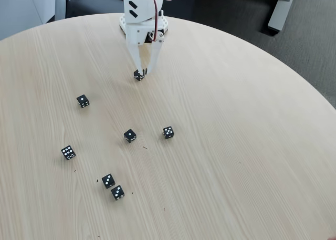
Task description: Pick up the dice with number 6
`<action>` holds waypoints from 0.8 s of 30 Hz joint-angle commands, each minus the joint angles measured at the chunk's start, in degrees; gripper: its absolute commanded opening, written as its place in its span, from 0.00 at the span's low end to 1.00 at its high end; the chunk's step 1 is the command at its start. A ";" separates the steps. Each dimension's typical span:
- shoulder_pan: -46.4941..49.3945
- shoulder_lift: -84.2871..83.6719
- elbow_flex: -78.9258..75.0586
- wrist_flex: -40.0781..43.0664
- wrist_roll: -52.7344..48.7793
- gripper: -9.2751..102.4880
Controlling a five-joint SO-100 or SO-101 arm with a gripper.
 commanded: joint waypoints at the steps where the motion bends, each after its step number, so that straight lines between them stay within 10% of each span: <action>1: -0.35 0.44 -0.26 0.26 0.62 0.09; 24: -0.44 0.44 -0.26 0.26 4.57 0.09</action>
